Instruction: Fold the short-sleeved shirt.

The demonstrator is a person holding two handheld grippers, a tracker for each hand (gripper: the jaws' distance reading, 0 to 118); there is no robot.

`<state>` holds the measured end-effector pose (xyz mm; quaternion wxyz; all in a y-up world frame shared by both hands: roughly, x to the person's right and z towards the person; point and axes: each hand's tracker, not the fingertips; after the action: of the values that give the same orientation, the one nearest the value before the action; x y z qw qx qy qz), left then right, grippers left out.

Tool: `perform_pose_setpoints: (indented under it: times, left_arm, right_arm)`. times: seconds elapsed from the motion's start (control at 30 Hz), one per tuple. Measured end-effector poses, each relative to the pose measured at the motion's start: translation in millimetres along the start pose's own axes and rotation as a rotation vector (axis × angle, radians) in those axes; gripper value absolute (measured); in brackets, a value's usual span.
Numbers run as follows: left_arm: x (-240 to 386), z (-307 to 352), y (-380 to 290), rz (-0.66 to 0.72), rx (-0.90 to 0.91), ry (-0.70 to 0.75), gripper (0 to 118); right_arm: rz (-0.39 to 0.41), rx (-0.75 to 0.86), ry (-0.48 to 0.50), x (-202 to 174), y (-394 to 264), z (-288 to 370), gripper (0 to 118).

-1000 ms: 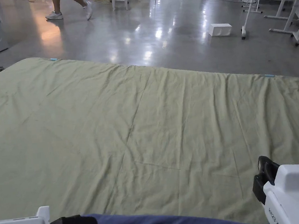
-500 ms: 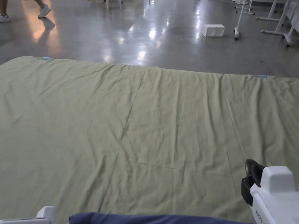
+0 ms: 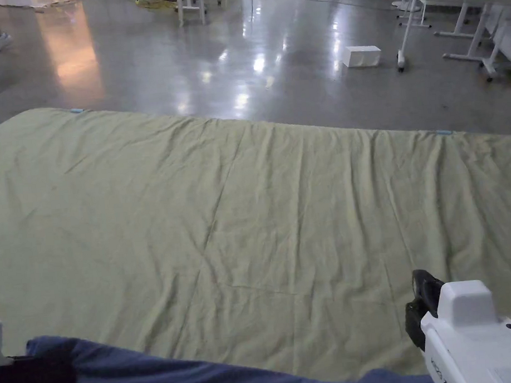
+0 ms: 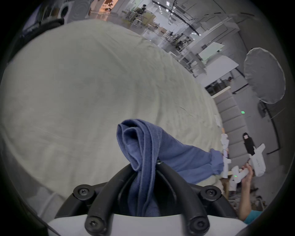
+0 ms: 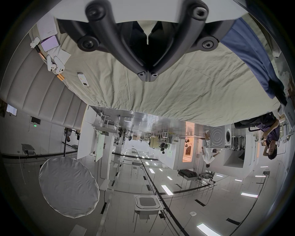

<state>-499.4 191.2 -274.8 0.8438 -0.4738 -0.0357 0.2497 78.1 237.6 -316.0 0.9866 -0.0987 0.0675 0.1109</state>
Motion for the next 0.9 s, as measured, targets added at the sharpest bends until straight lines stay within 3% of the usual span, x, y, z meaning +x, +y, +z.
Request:
perform_pose_setpoints:
  times: [0.13, 0.27, 0.63, 0.9]
  left_arm:
    - [1.9, 11.7, 1.6, -0.004, -0.019, 0.090, 8]
    - [24.2, 16.4, -4.4, -0.023, -0.023, 0.078, 8]
    - [113.6, -2.9, -22.3, -0.023, -0.063, -0.263, 8]
    - [168.3, -75.7, -42.0, 0.004, -0.138, -0.243, 8]
  right_arm:
    - [-0.003, 0.014, 0.034, -3.4, 1.6, -3.5, 0]
    - [0.019, 0.028, 0.057, -9.0, 2.6, -5.6, 0]
    - [0.043, 0.050, 0.084, -15.3, 4.5, -4.2, 0]
    - [0.027, 0.042, 0.068, -5.4, -0.3, -0.4, 0]
